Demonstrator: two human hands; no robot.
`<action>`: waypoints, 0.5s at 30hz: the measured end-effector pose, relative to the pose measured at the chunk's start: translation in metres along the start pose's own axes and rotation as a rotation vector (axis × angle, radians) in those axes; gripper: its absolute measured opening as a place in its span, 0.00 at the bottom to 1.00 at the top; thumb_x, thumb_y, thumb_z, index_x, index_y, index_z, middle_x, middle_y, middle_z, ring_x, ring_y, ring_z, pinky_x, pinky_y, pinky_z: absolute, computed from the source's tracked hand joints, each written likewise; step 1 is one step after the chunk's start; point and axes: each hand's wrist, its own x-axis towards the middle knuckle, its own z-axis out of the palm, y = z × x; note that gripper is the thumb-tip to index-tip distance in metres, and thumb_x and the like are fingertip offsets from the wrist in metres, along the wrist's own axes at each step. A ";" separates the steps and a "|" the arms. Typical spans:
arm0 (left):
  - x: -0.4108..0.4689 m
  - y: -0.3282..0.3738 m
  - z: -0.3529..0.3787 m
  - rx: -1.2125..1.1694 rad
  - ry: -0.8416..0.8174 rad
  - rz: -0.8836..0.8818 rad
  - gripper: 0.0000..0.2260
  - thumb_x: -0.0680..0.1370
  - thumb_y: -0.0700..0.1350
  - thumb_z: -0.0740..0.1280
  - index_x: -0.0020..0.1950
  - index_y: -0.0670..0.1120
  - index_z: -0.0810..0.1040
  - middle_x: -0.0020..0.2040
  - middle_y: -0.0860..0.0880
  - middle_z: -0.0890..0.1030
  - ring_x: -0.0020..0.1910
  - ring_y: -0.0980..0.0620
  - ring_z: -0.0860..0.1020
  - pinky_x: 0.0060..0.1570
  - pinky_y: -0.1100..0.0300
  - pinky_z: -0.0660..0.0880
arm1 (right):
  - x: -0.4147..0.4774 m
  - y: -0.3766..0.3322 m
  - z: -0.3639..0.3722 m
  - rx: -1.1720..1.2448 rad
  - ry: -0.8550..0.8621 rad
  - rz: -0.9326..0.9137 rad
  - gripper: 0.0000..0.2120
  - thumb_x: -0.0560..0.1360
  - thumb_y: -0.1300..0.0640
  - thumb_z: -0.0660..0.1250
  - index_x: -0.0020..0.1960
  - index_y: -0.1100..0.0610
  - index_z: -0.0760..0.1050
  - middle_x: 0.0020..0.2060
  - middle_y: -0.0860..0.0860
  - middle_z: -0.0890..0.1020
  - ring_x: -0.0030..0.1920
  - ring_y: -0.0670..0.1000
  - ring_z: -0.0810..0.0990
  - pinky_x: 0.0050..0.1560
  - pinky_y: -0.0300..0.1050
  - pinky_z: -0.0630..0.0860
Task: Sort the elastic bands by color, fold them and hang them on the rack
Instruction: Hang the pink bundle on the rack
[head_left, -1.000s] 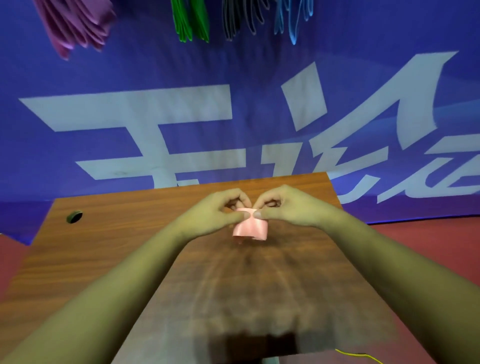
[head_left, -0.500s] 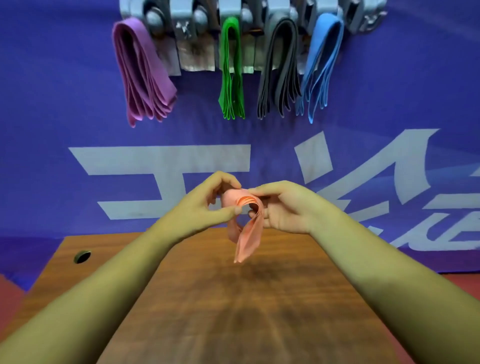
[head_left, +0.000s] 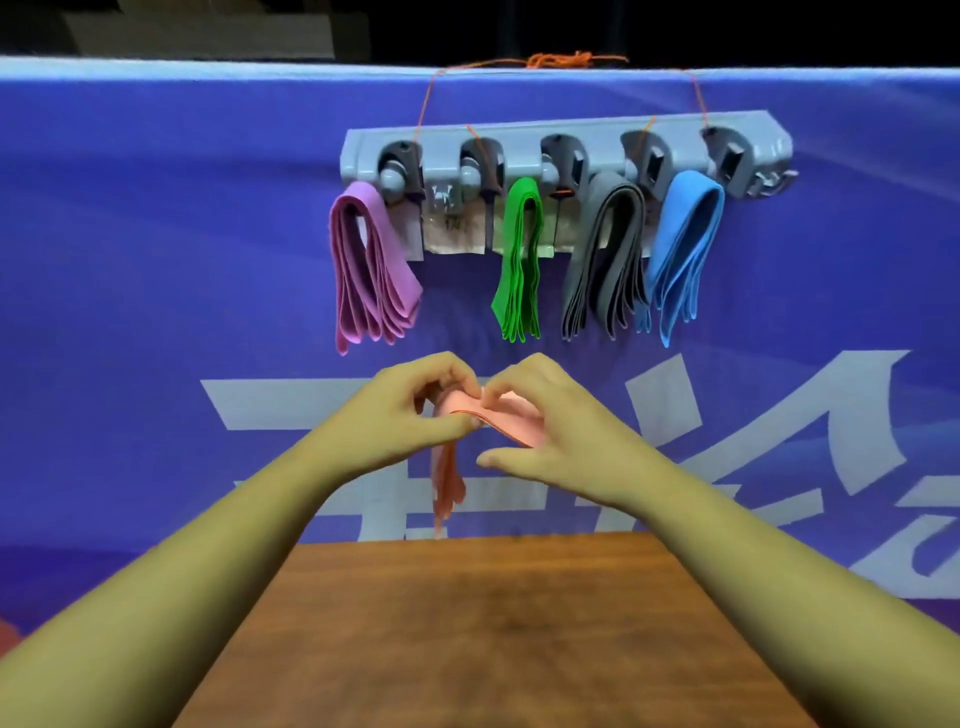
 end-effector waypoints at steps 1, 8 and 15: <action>0.001 0.001 -0.003 0.008 0.016 0.007 0.08 0.75 0.44 0.73 0.51 0.52 0.78 0.41 0.55 0.78 0.39 0.56 0.73 0.40 0.66 0.69 | 0.004 -0.001 0.001 -0.028 0.073 -0.043 0.16 0.71 0.49 0.74 0.55 0.45 0.74 0.52 0.45 0.71 0.51 0.48 0.75 0.49 0.50 0.76; 0.007 0.007 -0.019 0.360 0.118 0.163 0.14 0.74 0.50 0.69 0.57 0.58 0.71 0.51 0.57 0.75 0.51 0.54 0.75 0.51 0.56 0.75 | 0.031 -0.007 -0.004 0.105 0.428 -0.173 0.07 0.72 0.60 0.67 0.48 0.53 0.81 0.46 0.48 0.78 0.49 0.47 0.78 0.49 0.46 0.75; 0.026 0.035 -0.040 0.107 0.424 0.158 0.09 0.76 0.39 0.66 0.48 0.53 0.74 0.40 0.53 0.78 0.38 0.52 0.74 0.40 0.65 0.72 | 0.072 -0.044 -0.022 0.133 0.677 -0.163 0.06 0.72 0.62 0.68 0.46 0.55 0.82 0.42 0.47 0.81 0.46 0.45 0.78 0.48 0.39 0.73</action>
